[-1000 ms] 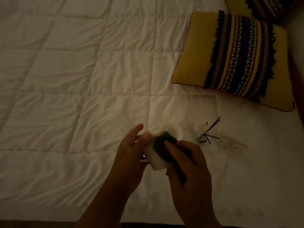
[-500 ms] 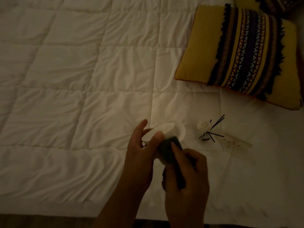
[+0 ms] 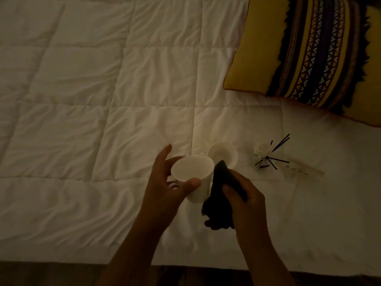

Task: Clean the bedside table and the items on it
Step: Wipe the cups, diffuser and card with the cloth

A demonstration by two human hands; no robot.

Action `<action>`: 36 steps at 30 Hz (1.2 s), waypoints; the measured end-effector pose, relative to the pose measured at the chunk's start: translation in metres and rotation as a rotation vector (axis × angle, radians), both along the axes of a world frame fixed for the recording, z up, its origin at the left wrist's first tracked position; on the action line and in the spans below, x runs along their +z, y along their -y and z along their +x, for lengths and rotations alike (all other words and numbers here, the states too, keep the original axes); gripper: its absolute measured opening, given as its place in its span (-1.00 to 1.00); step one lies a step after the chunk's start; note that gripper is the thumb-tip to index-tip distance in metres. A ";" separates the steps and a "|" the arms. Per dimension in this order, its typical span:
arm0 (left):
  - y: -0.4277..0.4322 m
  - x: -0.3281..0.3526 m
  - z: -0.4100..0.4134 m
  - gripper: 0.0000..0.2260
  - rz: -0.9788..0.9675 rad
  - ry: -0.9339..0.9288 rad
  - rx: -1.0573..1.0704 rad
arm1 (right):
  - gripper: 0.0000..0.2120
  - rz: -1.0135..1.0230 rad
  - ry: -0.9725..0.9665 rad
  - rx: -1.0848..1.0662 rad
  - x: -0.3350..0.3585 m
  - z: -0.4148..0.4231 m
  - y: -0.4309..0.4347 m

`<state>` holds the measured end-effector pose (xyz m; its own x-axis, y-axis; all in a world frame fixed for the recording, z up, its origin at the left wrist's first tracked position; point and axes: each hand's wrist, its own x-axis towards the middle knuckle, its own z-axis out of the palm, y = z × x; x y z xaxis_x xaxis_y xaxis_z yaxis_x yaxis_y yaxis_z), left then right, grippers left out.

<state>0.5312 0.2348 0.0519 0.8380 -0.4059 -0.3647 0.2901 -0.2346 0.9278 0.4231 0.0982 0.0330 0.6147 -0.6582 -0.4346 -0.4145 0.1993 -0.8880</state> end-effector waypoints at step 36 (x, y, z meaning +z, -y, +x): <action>0.085 -0.073 0.030 -0.34 0.451 0.621 -0.527 | -0.66 0.161 -0.116 -0.056 -0.010 -0.065 0.035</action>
